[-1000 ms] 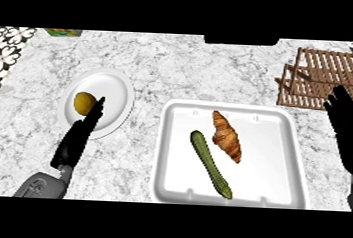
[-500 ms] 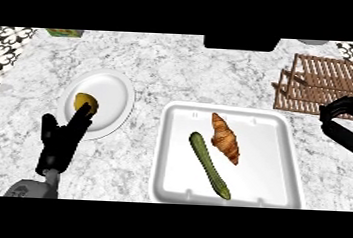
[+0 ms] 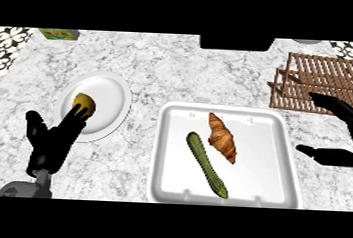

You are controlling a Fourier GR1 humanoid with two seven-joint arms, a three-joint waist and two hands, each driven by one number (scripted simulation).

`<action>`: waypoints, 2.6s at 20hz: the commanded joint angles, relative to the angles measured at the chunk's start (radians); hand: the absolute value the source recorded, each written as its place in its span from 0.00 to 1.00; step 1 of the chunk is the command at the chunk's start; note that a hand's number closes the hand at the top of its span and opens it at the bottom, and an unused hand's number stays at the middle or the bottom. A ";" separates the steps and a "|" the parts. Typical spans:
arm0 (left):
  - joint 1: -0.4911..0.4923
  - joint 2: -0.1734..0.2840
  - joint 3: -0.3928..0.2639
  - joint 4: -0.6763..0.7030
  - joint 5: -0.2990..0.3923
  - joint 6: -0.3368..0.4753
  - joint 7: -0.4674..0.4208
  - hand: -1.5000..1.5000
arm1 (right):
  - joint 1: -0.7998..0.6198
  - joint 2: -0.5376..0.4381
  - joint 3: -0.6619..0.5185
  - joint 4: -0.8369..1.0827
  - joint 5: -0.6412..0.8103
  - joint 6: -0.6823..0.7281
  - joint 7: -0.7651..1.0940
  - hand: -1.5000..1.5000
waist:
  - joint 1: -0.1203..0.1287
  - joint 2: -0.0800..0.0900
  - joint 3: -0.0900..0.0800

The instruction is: Pick the croissant from the tray and place it in the tiered shelf

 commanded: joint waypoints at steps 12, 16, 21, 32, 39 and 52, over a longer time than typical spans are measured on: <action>-0.022 -0.021 0.035 0.033 -0.011 -0.016 0.023 0.50 | -0.091 -0.021 0.201 -0.541 0.152 0.054 0.766 0.00 | -0.002 0.000 -0.004; 0.012 -0.042 0.016 0.030 -0.043 -0.019 -0.016 0.50 | -0.200 0.140 0.324 -0.469 0.332 -0.026 0.918 0.00 | 0.008 0.003 -0.003; 0.004 -0.034 0.034 0.012 -0.039 -0.031 0.026 0.50 | -0.274 0.213 0.376 -0.399 0.459 0.014 1.074 0.00 | 0.007 0.003 -0.003; 0.011 -0.042 0.104 0.042 -0.056 -0.073 -0.016 0.50 | -0.242 0.336 0.418 -0.301 0.612 0.137 1.129 0.00 | -0.001 0.002 -0.002; 0.078 -0.077 0.069 -0.072 -0.097 -0.065 0.041 0.50 | -0.210 0.441 0.450 -0.280 0.787 0.113 1.190 0.00 | 0.002 0.001 -0.002; 0.099 -0.122 0.110 -0.073 -0.152 -0.098 0.024 0.50 | -0.205 0.567 0.346 -0.065 0.956 0.099 1.047 0.00 | 0.004 0.002 -0.002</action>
